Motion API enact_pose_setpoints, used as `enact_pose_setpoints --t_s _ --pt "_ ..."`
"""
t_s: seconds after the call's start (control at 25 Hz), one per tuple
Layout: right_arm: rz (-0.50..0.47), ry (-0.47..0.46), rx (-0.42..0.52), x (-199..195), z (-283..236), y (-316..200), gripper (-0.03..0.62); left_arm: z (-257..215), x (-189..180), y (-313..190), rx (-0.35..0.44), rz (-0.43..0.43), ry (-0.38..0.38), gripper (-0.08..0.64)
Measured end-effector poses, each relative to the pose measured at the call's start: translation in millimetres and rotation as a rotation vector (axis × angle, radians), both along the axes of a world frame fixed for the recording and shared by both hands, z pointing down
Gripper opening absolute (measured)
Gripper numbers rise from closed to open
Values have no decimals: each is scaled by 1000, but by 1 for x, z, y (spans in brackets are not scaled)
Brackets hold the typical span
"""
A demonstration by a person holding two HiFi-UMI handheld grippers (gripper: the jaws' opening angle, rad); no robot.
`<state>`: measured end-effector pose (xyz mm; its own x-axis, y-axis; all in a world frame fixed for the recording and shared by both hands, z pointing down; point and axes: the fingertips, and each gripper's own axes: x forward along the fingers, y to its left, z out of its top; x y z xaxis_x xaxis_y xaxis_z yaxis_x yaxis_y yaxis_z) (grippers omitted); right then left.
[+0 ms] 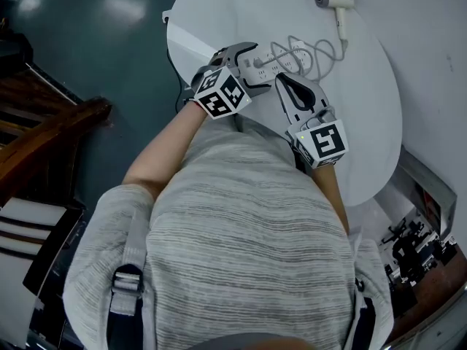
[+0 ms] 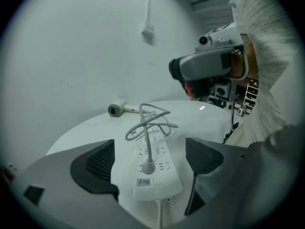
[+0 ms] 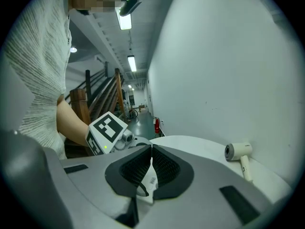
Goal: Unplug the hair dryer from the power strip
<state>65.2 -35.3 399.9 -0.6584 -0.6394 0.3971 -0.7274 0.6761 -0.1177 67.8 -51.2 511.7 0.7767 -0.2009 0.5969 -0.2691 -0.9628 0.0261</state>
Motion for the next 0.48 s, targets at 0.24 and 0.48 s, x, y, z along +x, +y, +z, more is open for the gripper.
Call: enact_pose_setpoints --t_s 0.24,0.48 --pt "-2 4 -15 -2 4 -1 28 42 3 2 -40 37 -92 456" --pt "-8 13 -30 -3 8 0 28 74 4 6 -62 73 -178 456"
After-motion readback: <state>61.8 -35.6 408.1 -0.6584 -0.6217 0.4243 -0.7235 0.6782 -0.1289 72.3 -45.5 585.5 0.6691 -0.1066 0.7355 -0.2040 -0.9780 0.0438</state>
